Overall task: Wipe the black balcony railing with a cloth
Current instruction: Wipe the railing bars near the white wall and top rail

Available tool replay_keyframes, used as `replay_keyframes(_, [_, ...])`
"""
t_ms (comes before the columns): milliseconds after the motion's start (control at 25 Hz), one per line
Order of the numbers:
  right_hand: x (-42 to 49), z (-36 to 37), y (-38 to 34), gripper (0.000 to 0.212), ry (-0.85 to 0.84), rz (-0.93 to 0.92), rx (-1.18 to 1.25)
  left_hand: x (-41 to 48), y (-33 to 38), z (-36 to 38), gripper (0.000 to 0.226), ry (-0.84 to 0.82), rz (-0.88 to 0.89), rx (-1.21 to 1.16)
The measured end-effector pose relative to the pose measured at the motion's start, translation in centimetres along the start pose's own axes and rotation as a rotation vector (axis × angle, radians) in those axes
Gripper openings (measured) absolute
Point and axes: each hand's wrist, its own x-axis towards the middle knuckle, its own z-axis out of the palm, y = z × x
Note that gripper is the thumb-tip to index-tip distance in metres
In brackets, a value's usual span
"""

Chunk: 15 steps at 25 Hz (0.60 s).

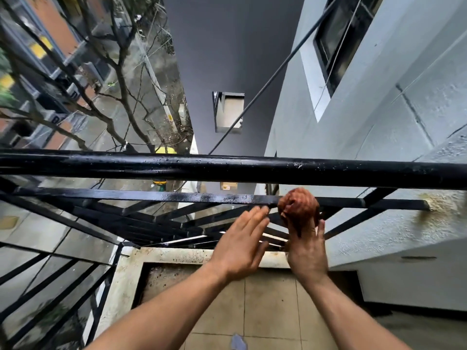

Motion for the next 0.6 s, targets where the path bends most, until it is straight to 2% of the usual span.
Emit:
replay_keyframes(80, [0.4,1.4,2.8,0.104,0.016,-0.149,-0.064,-1.5,-1.1,1.4,0.048,-0.054,0.004,-0.004])
replay_keyframes(160, [1.0,1.7,3.5,0.098,-0.05,-0.145,-0.112,-2.0,-2.6,3.1,0.048,-0.065,-0.124,-0.039])
replay_keyframes(240, [2.1,1.1,-0.5,0.07,-0.21,0.031,-0.089,-2.1,-4.4,4.4,0.05,-0.002,-0.296,-0.088])
replay_keyframes(320, [3.3,3.6,-7.1,0.044,-0.396,0.107,0.039,-2.3,-5.7,5.7,0.044,0.098,-0.382,-0.189])
replay_keyframes(360, [3.1,5.7,-10.9,0.043,-0.441,0.1,0.149,-2.6,-6.3,6.2,0.04,0.156,-0.418,-0.242])
replay_keyframes(440, [2.5,10.9,-17.6,0.056,-0.436,-0.071,0.275,-3.7,-8.7,6.5,0.038,0.282,-0.52,-0.247])
replay_keyframes(520, [1.1,16.0,-23.3,0.06,-0.511,-0.111,0.473,-5.5,-12.0,7.1,0.043,0.278,-0.573,-0.186])
replay_keyframes(600, [0.0,18.7,-26.4,0.064,-0.446,-0.149,0.422,-7.1,-14.9,7.1,0.05,0.213,-0.572,-0.145])
